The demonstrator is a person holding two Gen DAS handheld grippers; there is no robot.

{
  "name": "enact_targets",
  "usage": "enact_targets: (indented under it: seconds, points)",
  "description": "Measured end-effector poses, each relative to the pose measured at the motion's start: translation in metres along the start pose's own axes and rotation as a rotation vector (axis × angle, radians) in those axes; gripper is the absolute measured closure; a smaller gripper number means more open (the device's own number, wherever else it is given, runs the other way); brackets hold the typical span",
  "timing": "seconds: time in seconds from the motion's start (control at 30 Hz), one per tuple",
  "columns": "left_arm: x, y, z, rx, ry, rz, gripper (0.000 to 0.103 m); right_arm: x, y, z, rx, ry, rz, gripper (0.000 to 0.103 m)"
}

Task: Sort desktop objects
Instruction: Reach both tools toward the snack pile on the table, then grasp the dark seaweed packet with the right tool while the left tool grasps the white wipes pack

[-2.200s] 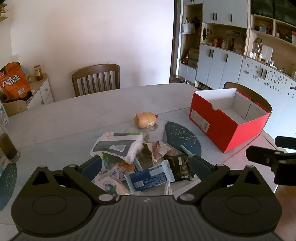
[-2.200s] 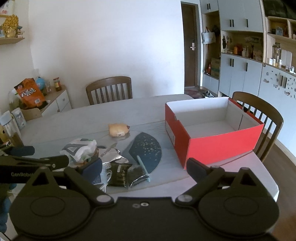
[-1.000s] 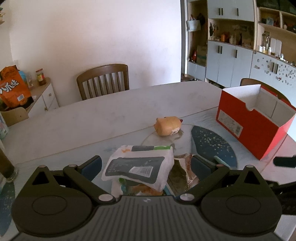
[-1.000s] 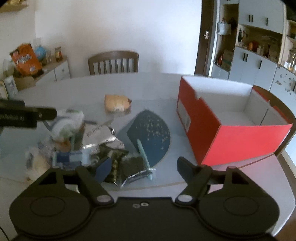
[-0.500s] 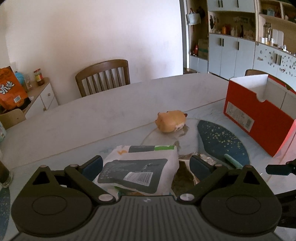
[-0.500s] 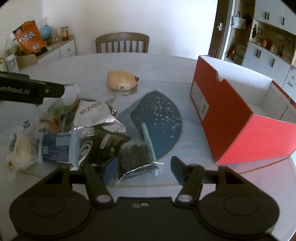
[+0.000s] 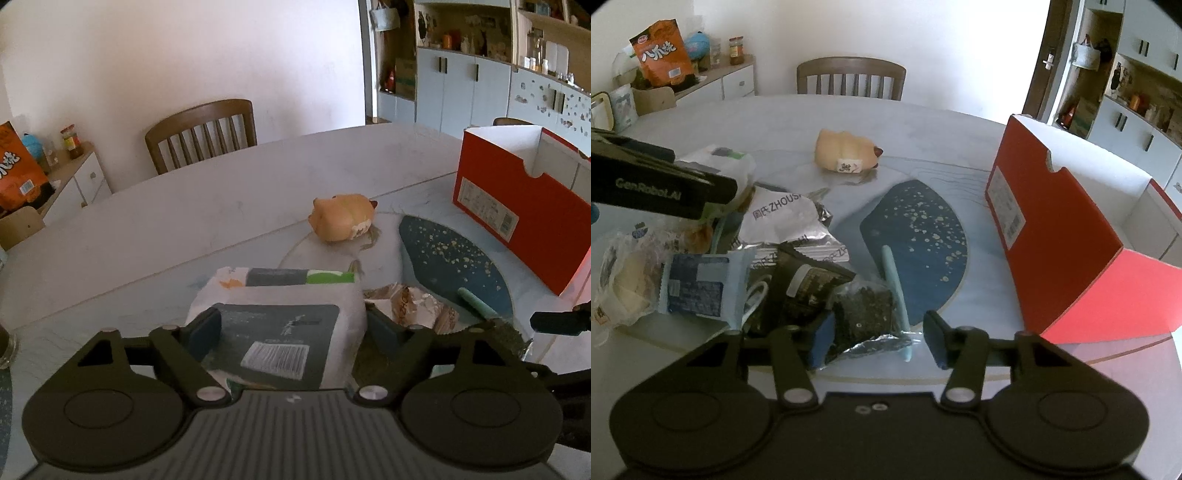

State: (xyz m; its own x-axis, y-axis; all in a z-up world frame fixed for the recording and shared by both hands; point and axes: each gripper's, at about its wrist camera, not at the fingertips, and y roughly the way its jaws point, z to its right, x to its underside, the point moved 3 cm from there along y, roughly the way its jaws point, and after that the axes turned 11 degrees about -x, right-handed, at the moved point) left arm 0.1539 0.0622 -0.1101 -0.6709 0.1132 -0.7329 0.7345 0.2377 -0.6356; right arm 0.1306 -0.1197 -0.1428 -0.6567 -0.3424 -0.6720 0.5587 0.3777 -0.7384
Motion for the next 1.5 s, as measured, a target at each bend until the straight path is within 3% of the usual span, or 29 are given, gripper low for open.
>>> enact_targets:
  seconds: [0.17,0.3,0.47,0.67,1.1,1.5]
  points:
    - [0.002,0.005,0.005,0.006,0.034,-0.010,0.037,0.000,0.001,-0.002,-0.016,-0.003,-0.005,0.064]
    - [0.003,0.007,0.007,0.010,0.058,-0.006,0.045,0.000,0.002,-0.003,-0.022,-0.002,-0.005,0.067]
    - [0.000,0.005,0.006,0.015,0.065,0.001,0.069,-0.002,-0.001,-0.004,-0.026,0.015,-0.003,0.073]
    - [-0.004,0.000,0.002,-0.001,0.065,0.020,0.080,-0.004,-0.006,-0.003,-0.024,0.029,0.009,0.076]
    - [-0.012,-0.030,-0.045,0.016,-0.079,0.094,0.090,-0.013,-0.034,-0.002,0.018,0.061,0.064,0.077]
    - [-0.014,-0.072,-0.077,0.089,-0.179,0.159,0.092,-0.018,-0.074,-0.015,0.039,0.102,0.128,0.077]
